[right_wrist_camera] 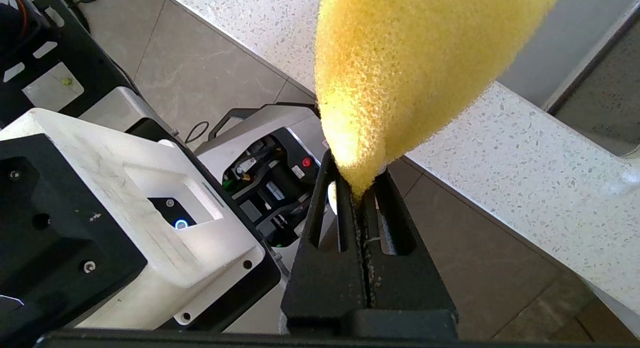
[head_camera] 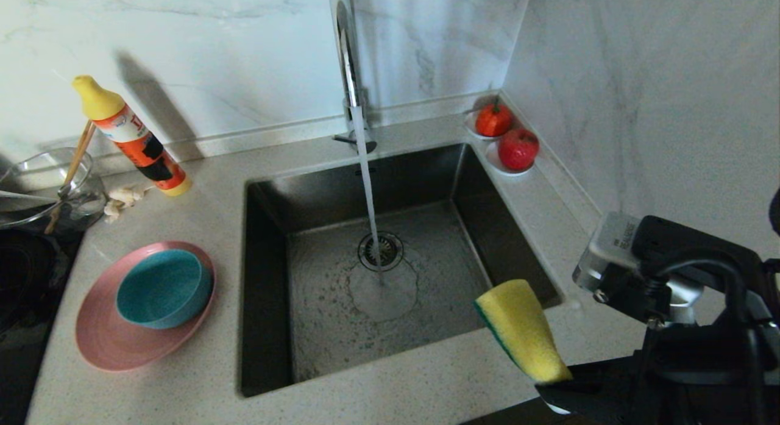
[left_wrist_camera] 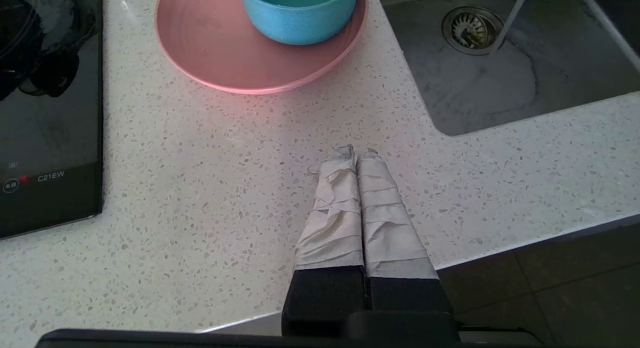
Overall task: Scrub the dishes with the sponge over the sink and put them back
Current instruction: Pick up a bowl and the sponge
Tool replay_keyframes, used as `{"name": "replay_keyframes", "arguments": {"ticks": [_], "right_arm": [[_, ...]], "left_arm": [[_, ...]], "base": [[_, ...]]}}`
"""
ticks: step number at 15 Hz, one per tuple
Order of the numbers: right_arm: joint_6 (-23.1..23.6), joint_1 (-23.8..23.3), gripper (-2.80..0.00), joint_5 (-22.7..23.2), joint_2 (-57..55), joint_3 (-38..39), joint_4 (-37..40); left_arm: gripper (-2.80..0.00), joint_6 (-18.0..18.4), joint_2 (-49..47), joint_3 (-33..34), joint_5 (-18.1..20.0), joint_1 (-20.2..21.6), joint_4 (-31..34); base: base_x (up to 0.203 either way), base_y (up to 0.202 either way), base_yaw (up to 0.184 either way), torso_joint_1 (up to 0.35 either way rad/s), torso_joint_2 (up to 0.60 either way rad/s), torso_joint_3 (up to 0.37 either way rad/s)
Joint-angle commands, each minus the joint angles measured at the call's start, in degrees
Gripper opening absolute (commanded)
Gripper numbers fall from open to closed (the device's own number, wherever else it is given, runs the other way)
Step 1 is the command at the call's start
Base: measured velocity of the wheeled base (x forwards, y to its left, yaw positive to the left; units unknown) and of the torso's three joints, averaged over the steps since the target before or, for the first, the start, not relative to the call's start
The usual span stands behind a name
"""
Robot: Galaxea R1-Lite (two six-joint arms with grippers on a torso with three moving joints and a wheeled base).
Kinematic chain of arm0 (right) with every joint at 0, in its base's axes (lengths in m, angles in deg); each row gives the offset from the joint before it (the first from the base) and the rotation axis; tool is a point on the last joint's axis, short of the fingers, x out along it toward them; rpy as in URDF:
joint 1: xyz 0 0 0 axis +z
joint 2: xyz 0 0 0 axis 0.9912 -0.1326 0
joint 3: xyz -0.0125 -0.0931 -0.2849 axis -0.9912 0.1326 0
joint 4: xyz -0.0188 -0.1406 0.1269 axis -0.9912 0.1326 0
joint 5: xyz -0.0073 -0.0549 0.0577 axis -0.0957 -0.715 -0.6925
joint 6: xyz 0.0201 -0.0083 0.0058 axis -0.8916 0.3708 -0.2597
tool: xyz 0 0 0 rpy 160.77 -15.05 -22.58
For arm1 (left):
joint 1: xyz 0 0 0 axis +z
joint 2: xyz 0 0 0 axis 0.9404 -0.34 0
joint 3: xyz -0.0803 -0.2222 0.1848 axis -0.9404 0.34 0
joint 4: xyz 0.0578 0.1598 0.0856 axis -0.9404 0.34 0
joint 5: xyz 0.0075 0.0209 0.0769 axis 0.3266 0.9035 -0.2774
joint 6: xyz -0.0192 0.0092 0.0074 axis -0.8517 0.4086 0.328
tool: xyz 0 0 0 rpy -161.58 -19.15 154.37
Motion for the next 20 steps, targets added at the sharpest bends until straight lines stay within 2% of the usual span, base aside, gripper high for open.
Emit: {"name": "replay_keyframes", "arguments": {"ticks": [1, 8, 13, 15, 16, 20], "right_arm": [[-0.11, 0.13, -2.8, 0.07, -0.65, -0.09, 0.1], [-2.05, 0.59, -2.8, 0.07, -1.25, -0.09, 0.0], [-2.5, 0.77, -2.8, -0.11, -1.43, -0.01, 0.37], [-3.19, 0.85, -2.8, -0.11, -1.23, 0.02, 0.51], [-3.19, 0.85, -2.8, -0.03, -0.73, 0.58, 0.64], [-3.18, 1.12, -2.8, -0.02, -0.65, 0.78, 0.71]], "left_arm": [[-2.8, 0.02, 0.01, 0.0, 0.02, 0.02, -0.07], [-2.8, 0.54, 0.01, -0.09, 0.02, 0.02, 0.11], [-2.8, -1.65, 0.01, -0.18, -1.12, 0.02, 0.54], [-2.8, -1.03, -0.03, -0.87, -1.56, 0.02, 0.89], [-2.8, -0.69, -0.26, -3.21, -2.17, 0.02, 1.22], [-2.8, -0.64, -8.92, -21.05, -4.13, 0.08, 7.77]], "base": [[0.0, 0.0, 0.0, 0.0, 0.0, 0.0], [0.0, 0.0, 0.0, 0.0, 0.0, 0.0], [0.0, 0.0, 0.0, 0.0, 0.0, 0.0], [0.0, 0.0, 0.0, 0.0, 0.0, 0.0], [0.0, 0.0, 0.0, 0.0, 0.0, 0.0], [0.0, 0.0, 0.0, 0.0, 0.0, 0.0]]}}
